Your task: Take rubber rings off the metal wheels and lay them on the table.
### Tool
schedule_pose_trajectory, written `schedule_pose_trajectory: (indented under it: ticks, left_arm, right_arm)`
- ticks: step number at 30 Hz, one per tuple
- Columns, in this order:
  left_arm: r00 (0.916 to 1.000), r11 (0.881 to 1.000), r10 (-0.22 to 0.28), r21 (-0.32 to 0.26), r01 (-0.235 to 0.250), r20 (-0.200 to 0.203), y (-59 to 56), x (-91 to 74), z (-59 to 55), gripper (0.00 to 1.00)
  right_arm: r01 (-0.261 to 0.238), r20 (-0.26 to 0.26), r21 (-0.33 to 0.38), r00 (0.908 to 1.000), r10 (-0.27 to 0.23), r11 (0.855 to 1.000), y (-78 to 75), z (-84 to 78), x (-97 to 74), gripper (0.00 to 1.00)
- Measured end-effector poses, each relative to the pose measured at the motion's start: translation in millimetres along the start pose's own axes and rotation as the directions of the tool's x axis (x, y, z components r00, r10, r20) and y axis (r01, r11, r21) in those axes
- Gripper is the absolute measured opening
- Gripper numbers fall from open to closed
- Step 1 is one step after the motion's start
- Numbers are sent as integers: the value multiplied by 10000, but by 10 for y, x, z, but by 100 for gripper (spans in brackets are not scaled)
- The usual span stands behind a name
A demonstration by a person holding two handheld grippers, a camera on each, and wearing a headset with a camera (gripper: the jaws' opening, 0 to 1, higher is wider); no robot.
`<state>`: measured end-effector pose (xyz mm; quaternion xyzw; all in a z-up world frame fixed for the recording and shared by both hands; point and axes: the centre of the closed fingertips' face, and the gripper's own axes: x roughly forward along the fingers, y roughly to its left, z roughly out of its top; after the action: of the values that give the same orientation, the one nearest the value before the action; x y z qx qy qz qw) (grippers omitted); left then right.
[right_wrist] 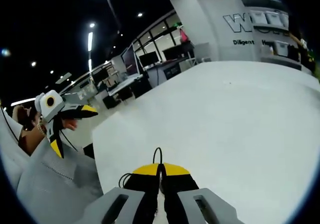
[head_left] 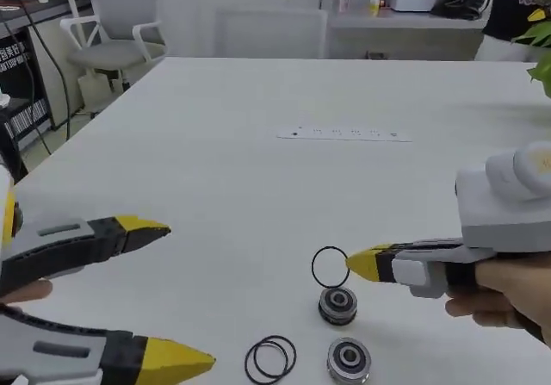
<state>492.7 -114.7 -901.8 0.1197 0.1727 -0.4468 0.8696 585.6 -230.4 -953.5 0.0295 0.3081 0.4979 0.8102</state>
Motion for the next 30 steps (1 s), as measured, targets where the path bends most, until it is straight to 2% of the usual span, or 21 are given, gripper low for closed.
schedule_pose_trajectory:
  ticks: [4,7,12,17,19,25,30]
  left_arm:
    - [10000,9988,-52,-491,49,-61,-52,-6,-101,88]
    - [9997,9985,-48,-553,34,-252,-76,-8,-178,90]
    - [9985,9948,-347,-973,303,-431,-141,-8,-264,91]
    - [9957,9963,-421,-781,356,-830,-166,29,-339,92]
    - [9952,9958,-452,-833,379,-873,-174,29,-355,92]
    - [9979,9934,-162,-1146,89,-632,-125,12,-333,91]
    - [9990,9911,-52,-1335,-6,-434,-102,6,-313,90]
  right_arm:
    - [-184,24,-52,9998,184,9998,61,16,8,0]
    - [-308,45,-44,9995,308,9995,94,27,15,0]
    - [-527,-24,-57,9986,527,9986,162,22,38,0]
    - [-815,-218,-14,9964,815,9967,242,-25,83,0]
    - [-895,-316,-38,9955,894,9960,269,-46,103,0]
    - [-1295,-752,-103,9889,1284,9915,382,-140,182,0]
    - [-1596,-1262,-214,9797,1557,9869,483,-264,250,0]
